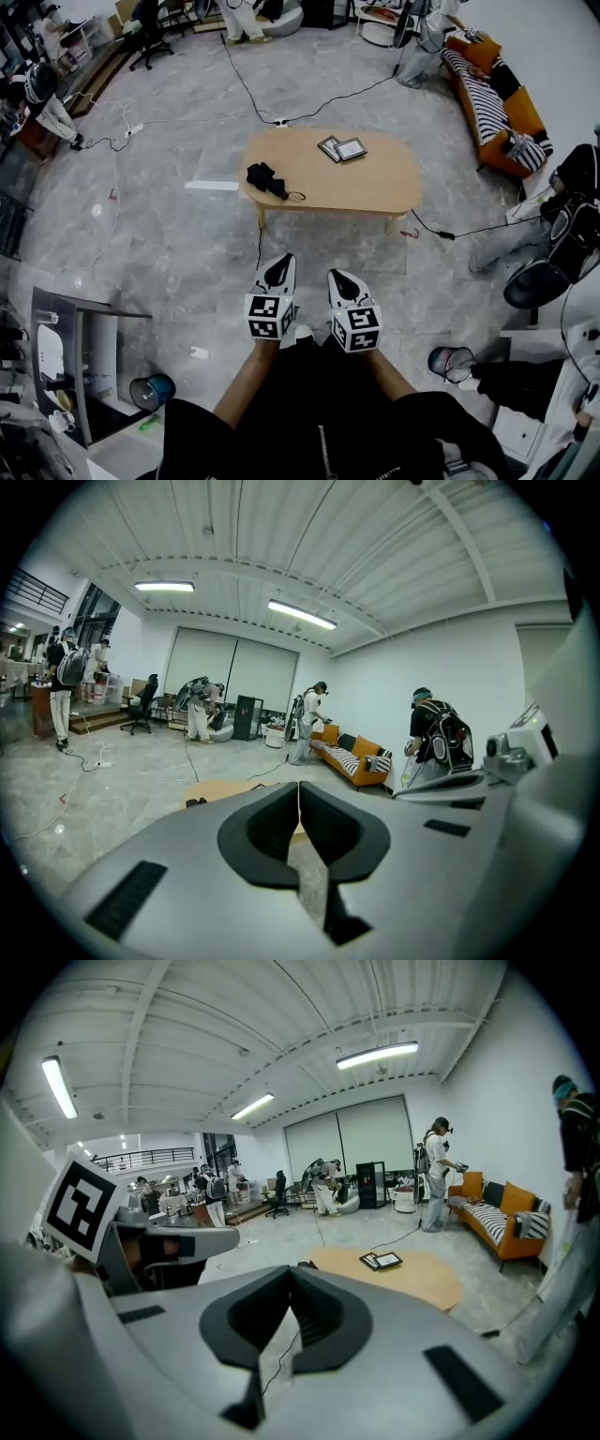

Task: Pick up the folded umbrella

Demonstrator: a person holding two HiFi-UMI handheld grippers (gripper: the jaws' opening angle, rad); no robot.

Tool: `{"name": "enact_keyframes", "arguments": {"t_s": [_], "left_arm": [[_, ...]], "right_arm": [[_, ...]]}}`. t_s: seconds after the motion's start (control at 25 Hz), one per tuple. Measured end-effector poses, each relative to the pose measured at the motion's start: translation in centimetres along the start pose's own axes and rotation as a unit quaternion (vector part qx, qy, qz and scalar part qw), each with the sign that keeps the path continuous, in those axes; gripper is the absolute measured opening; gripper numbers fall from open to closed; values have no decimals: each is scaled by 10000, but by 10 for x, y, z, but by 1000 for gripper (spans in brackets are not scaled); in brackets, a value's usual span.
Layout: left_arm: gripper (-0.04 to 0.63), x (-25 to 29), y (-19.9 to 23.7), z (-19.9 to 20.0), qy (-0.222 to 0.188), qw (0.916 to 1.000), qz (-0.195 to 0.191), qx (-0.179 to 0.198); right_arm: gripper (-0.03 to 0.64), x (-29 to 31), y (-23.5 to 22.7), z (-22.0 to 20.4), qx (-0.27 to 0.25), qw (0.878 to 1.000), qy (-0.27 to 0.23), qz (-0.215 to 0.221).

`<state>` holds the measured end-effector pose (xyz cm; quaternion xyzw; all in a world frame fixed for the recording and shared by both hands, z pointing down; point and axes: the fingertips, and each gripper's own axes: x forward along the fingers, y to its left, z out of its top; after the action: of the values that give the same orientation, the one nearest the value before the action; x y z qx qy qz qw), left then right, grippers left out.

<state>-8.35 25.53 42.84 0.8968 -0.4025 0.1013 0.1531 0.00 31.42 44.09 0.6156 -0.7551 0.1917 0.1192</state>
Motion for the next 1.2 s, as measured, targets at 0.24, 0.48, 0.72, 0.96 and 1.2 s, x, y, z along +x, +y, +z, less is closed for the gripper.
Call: {"name": "enact_keyframes", "arguments": {"t_s": [0.24, 0.48, 0.72, 0.96, 1.2], "left_arm": [[15, 3, 7, -3, 54, 9999, -70, -100], [15, 9, 8, -10, 126, 9997, -80, -199], [15, 25, 13, -11, 196, 9996, -58, -173], [15, 53, 23, -4, 271, 9995, 9, -135], [15, 96, 38, 5, 389, 9991, 111, -142]], "right_arm": [[9, 3, 2, -2, 24, 9999, 108, -98], [11, 5, -2, -8, 32, 9997, 214, -120], [9, 21, -13, -5, 86, 9996, 236, -96], [11, 47, -34, 7, 167, 9996, 222, -51], [11, 89, -60, 22, 177, 9993, 300, 105]]}}
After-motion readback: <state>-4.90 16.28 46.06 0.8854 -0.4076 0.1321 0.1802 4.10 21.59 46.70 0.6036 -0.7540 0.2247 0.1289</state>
